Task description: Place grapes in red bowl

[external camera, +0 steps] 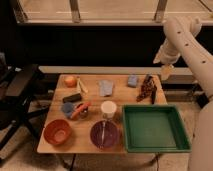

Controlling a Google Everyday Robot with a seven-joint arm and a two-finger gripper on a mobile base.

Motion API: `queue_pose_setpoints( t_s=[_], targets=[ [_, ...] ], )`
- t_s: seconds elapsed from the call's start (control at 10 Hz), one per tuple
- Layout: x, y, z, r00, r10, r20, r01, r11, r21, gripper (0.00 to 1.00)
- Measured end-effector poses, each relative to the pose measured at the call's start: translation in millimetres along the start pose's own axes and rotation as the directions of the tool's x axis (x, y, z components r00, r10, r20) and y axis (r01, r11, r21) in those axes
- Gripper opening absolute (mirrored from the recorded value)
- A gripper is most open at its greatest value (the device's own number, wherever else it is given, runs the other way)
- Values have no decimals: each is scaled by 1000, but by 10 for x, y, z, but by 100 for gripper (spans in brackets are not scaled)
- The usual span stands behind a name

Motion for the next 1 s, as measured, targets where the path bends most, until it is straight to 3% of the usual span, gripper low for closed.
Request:
queue_pose_setpoints(
  t_s=[0.7,0.8,1.0],
  targets=[
    [0,0,-1,1000,0,0,0,1000,0,70],
    [11,-10,-17,1000,-6,-4,6,1000,7,70],
    [129,-54,-110,998,-54,-12,55,997,58,70]
  ],
)
